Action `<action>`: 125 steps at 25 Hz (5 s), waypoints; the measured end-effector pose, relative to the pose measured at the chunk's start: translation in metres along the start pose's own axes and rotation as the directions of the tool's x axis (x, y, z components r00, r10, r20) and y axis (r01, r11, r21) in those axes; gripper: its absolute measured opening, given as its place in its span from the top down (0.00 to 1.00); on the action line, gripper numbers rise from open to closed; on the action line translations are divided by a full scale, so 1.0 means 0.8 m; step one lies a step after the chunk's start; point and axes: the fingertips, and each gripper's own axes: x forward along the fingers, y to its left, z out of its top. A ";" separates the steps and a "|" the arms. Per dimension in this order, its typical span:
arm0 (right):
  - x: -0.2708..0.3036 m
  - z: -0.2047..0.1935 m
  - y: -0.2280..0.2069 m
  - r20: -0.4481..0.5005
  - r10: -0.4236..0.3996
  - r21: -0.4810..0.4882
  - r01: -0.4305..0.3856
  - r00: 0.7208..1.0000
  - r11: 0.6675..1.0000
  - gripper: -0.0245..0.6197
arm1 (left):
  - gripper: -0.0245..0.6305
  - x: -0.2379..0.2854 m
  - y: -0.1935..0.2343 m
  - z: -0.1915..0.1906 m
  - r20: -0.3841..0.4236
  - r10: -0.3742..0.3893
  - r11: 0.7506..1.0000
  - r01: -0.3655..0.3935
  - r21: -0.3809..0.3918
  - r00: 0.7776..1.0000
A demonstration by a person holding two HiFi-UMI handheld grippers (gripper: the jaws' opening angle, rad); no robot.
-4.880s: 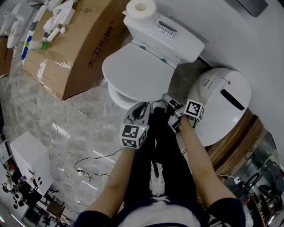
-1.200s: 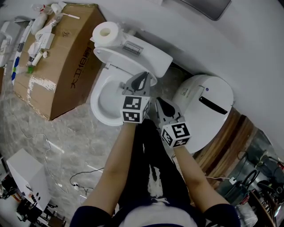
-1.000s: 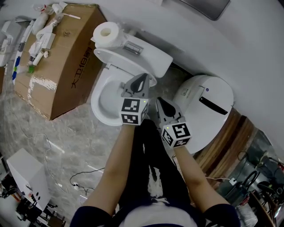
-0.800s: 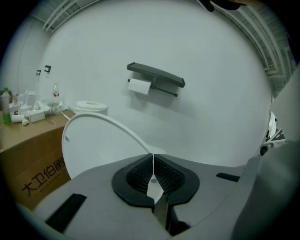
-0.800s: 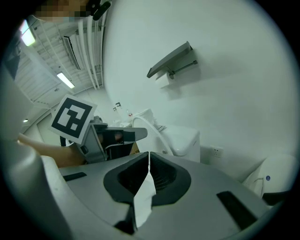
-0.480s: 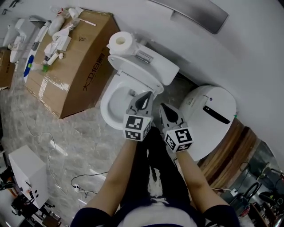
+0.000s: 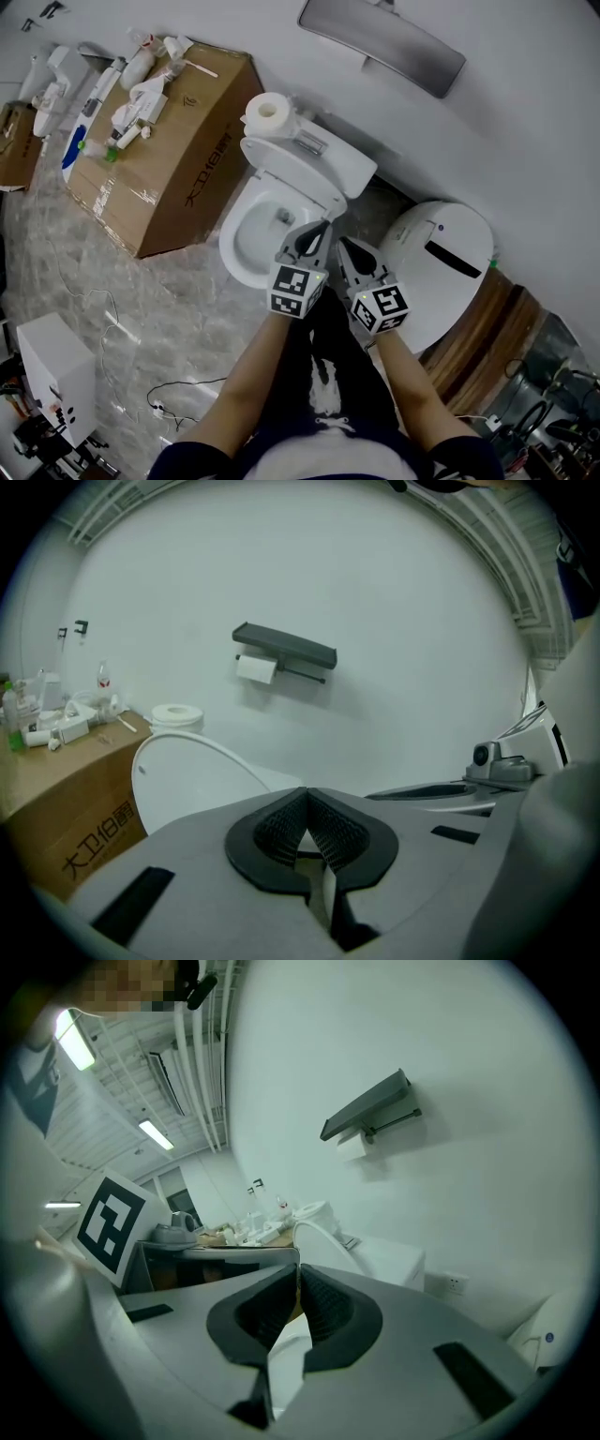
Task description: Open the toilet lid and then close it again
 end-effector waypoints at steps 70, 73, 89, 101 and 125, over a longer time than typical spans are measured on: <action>0.097 -0.130 -0.011 -0.372 -0.034 -0.463 -0.153 0.928 0.873 0.91 | 0.95 -0.029 0.067 -0.122 -0.161 0.104 0.983 -0.126 -0.134 0.982; 0.096 -0.137 -0.003 -0.377 -0.026 -0.463 -0.164 0.926 0.871 0.91 | 0.95 -0.036 0.063 -0.127 -0.150 0.050 0.973 -0.082 -0.216 0.987; 0.088 -0.173 0.031 -0.423 0.004 -0.457 -0.217 0.906 0.863 0.89 | 0.82 -0.059 0.067 -0.145 -0.050 -0.039 0.811 0.002 -0.585 0.998; 0.084 -0.208 0.059 -0.482 0.038 -0.439 -0.279 0.876 0.854 0.86 | 0.82 -0.075 0.075 -0.176 -0.092 -0.011 0.796 -0.048 -0.604 0.996; 0.062 -0.263 0.104 -0.570 0.075 -0.362 -0.331 0.818 0.872 0.86 | 0.81 -0.124 0.089 -0.260 -0.289 0.055 0.784 -0.221 -0.580 0.956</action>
